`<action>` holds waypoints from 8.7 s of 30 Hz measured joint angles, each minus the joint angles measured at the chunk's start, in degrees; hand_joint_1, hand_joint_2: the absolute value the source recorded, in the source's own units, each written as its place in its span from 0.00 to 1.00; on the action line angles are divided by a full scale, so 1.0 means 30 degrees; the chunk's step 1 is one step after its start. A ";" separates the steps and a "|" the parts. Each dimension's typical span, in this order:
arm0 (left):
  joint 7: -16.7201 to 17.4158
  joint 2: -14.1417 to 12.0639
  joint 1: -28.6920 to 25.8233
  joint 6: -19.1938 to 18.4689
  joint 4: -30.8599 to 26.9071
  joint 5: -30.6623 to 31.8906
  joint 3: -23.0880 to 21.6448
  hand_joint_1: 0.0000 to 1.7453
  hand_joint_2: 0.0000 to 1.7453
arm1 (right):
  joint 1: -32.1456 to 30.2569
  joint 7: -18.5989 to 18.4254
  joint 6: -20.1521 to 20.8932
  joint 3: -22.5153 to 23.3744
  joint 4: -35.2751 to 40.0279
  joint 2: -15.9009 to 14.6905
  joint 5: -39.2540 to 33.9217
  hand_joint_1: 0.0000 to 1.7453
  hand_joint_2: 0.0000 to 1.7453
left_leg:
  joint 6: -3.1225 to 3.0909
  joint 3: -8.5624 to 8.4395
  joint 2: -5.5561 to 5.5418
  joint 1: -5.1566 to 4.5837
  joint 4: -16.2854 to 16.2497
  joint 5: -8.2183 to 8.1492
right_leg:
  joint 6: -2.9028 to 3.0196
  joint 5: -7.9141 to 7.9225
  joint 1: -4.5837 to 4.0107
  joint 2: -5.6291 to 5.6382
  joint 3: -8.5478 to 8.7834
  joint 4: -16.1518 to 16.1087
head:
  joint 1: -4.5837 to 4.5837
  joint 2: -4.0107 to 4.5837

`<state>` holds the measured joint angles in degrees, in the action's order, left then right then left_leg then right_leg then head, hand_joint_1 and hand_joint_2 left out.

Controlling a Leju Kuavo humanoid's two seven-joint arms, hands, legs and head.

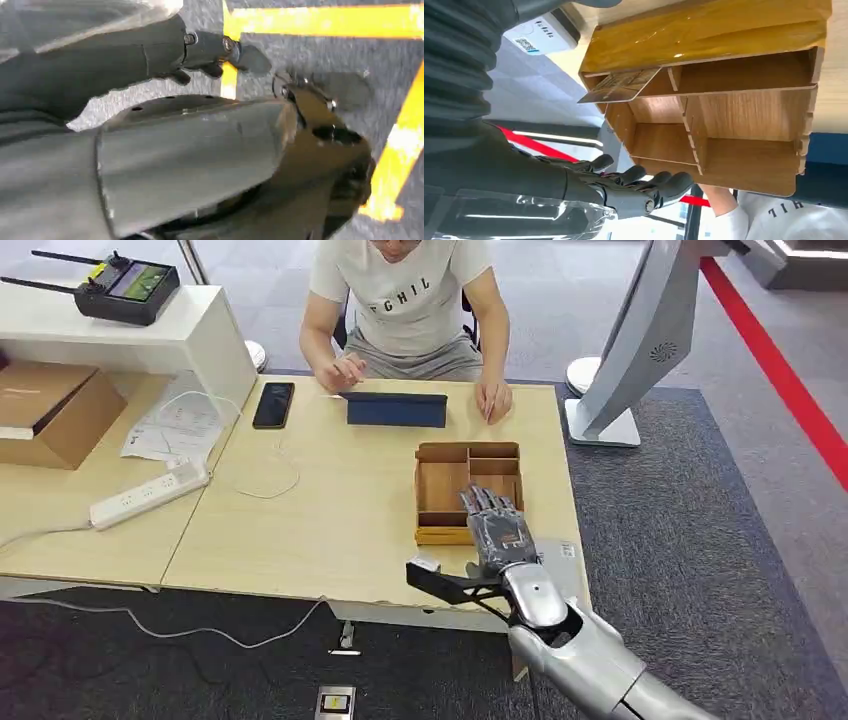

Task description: Pass the card to the sensor for recognition and then transmit it.

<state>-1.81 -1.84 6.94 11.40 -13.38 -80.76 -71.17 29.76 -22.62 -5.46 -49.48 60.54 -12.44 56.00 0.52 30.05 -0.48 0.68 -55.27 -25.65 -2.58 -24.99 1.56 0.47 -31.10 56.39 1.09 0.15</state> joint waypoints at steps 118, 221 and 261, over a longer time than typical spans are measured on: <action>0.0532 -0.0692 -0.0069 0.0002 0.0029 -0.0910 0.0904 0.00 0.00 | 0.3590 -0.0109 -0.0393 -0.0998 -0.6447 -0.0656 -0.0125 0.00 1.00 | 0.0001 -0.0009 0.0004 0.0001 -0.0008 0.0005 | 0.0006 0.0010 -0.0001 0.0001 -0.0001 0.0005 | 0.0000 0.0000; 0.0510 -0.0662 -0.0044 0.0628 0.0029 -0.1712 0.0903 0.00 0.00 | 0.1934 0.0058 0.0255 -0.0940 -0.3060 -0.0568 -0.1924 0.00 1.00 | 0.0001 -0.0003 0.0002 0.0002 -0.0006 0.0005 | 0.0007 0.0009 -0.0002 0.0001 -0.0001 0.0004 | 0.0000 0.0000; 0.0532 -0.0517 -0.0043 0.1000 0.0029 -0.2025 0.0918 0.00 0.00 | 0.2250 0.0240 0.0488 -0.1137 -0.3607 0.0036 -0.1690 1.00 1.00 | 0.0001 -0.0003 0.0002 0.0002 -0.0006 0.0005 | 0.0007 0.0009 -0.0002 0.0001 0.0000 0.0004 | 0.0000 0.0000</action>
<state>-0.22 -3.39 6.81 14.40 -13.29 -86.84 -68.41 36.51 -21.90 -4.00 -52.89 49.72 -12.33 50.93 0.53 30.04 -0.47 0.69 -55.29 -25.63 -2.56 -24.96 1.55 0.47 -31.10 56.41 1.09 0.15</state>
